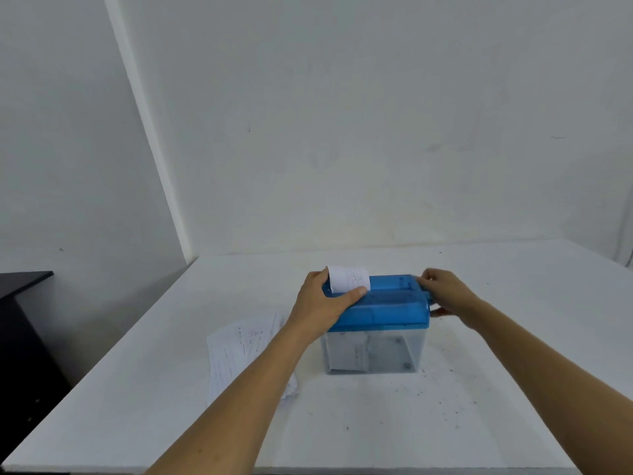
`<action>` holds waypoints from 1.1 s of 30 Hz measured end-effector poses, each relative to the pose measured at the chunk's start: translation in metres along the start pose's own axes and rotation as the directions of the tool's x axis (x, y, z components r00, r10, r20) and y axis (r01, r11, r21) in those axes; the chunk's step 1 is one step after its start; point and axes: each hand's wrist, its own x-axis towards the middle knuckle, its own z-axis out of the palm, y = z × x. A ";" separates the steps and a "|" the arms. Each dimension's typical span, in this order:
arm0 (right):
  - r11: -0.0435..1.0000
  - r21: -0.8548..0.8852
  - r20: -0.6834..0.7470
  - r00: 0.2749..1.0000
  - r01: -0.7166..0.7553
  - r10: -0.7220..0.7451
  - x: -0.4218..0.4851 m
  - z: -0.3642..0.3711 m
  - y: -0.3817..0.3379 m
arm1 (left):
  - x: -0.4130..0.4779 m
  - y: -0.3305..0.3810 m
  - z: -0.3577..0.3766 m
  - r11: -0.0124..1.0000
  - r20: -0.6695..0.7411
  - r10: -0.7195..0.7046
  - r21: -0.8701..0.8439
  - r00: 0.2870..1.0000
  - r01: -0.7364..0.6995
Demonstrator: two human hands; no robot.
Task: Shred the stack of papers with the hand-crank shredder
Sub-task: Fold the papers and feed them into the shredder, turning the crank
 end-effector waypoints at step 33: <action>0.894 -0.026 -0.095 0.889 0.447 -0.448 -0.030 -0.041 -0.028 | 0.006 -0.010 0.005 0.999 -0.018 0.029 -0.022 0.999 -0.030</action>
